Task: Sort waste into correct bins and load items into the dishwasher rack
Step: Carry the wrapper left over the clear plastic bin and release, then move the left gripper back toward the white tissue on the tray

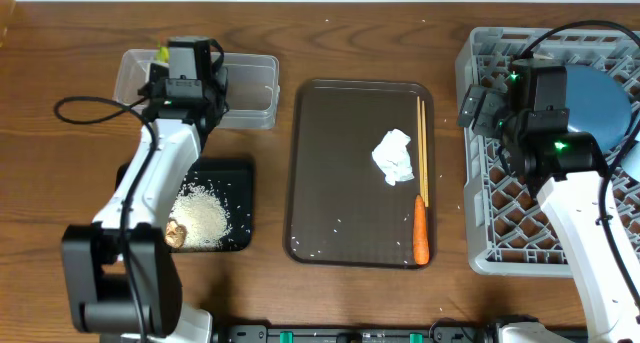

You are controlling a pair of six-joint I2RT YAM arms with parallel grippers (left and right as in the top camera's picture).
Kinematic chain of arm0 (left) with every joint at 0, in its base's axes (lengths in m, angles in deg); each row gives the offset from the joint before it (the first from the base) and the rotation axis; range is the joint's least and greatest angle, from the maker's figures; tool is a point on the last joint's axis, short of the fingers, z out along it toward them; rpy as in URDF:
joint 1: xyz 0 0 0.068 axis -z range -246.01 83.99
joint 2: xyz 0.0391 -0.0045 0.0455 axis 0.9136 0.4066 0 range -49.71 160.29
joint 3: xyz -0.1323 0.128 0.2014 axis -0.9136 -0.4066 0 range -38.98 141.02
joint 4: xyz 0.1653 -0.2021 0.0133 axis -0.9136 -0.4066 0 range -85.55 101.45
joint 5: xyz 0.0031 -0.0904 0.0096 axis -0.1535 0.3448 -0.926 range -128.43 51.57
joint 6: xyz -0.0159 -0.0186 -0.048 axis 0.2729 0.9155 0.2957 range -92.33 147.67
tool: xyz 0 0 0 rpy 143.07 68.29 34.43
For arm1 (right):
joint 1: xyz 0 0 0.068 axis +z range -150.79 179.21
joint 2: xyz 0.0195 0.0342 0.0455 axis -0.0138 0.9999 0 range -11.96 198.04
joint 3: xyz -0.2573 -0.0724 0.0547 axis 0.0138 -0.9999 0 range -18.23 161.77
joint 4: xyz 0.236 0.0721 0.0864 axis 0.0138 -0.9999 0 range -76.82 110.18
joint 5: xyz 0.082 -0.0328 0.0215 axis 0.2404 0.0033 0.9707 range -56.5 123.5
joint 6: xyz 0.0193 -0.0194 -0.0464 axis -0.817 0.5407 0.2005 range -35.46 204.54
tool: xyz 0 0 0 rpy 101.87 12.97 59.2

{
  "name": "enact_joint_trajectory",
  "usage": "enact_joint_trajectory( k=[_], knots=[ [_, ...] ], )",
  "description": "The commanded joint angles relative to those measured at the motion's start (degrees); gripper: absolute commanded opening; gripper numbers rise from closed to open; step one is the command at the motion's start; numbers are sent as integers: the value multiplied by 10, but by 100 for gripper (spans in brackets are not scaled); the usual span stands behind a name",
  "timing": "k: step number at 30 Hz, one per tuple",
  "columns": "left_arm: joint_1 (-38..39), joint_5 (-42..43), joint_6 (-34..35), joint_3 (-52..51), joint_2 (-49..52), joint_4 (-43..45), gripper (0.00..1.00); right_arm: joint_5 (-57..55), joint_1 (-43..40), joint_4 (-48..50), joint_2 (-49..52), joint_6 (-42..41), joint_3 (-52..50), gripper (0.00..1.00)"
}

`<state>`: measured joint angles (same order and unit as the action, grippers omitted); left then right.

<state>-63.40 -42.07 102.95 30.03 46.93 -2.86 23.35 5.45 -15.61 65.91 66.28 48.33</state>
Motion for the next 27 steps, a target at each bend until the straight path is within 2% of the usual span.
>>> enact_joint_trajectory(
  k=[1,6,9,12,17,22,27],
  knots=[
    [-2,-14,24,3,7,4,25,-10,-1,0,-3,-1,2,99],
    [-2,-13,24,3,7,12,40,-10,-1,0,-3,-1,2,99],
    [-2,9,6,3,6,12,68,-10,-1,0,-3,-1,2,99],
    [-2,76,-47,3,-5,22,86,-10,-1,0,-3,-1,2,99],
    [-2,143,-106,3,-58,31,93,-10,-1,0,-3,-1,2,99],
    [11,194,-213,3,-146,28,97,-10,-1,0,-3,-1,2,99],
    [89,214,-315,3,-213,-4,97,-10,-1,0,-3,-1,2,99]
  ],
)
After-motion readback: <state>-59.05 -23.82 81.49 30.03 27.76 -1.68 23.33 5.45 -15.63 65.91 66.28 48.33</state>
